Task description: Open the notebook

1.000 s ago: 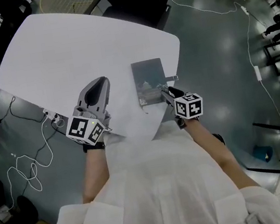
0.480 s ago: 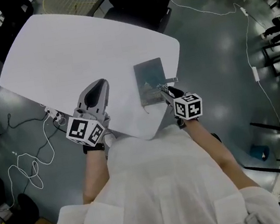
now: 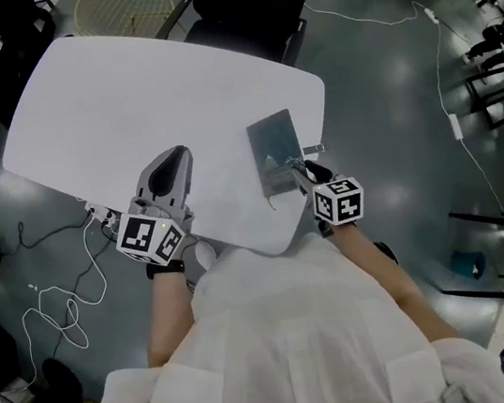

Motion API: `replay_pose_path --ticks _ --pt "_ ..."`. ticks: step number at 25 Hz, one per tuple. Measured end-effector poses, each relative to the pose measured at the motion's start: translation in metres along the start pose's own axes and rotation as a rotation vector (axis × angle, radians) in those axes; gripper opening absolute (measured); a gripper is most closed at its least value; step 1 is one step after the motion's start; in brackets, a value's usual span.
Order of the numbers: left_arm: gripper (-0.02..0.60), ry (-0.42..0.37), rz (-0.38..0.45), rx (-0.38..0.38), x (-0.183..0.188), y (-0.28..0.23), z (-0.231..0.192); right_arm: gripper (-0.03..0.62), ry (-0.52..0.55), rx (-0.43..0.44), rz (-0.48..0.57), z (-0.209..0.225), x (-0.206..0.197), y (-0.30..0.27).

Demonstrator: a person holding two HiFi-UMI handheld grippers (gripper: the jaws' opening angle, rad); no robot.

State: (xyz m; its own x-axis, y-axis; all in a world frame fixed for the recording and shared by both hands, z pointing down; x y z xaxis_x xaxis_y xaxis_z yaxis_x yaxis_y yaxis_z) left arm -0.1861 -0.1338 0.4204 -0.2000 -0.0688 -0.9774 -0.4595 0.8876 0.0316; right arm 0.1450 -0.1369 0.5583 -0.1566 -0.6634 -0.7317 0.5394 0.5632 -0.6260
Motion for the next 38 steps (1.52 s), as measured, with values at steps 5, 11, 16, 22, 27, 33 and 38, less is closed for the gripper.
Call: replay_pose_path --ticks 5,11,16,22,27,33,38 --pt "0.028 0.008 -0.007 -0.020 -0.001 0.002 -0.015 0.153 0.010 -0.035 0.030 -0.012 0.005 0.000" --pt "0.028 0.012 -0.007 -0.059 -0.002 0.004 -0.032 0.135 0.037 -0.066 0.038 -0.028 0.011 -0.001" --pt "0.028 0.023 -0.018 -0.081 0.001 0.002 -0.043 0.117 0.050 -0.097 0.050 -0.038 0.015 -0.002" --pt "0.028 0.018 -0.014 -0.101 0.004 0.002 -0.056 0.076 0.107 -0.102 0.047 -0.057 0.022 -0.009" --pt "0.028 0.015 -0.020 -0.110 0.006 0.004 -0.059 0.054 0.127 -0.074 0.054 -0.074 0.027 -0.017" --pt "0.028 0.014 -0.026 -0.113 0.004 0.009 -0.063 0.057 0.129 -0.049 0.058 -0.087 0.028 -0.023" --pt "0.028 0.018 -0.027 -0.107 0.004 0.015 -0.068 0.067 0.152 -0.014 0.051 -0.102 0.030 -0.032"
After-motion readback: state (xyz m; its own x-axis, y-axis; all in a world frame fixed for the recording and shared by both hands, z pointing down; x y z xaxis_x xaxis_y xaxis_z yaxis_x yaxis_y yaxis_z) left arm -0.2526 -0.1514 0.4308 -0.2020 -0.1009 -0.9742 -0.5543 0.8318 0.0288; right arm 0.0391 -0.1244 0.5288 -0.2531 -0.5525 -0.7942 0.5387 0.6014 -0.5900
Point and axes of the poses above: the fingertips, and each gripper's own axes: y backward along the fingers, z to its right, x out of its top, the point moved 8 cm from there along y, backward along the fingers, and after that the axes turned 6 degrees about x, right-handed, at the moved point
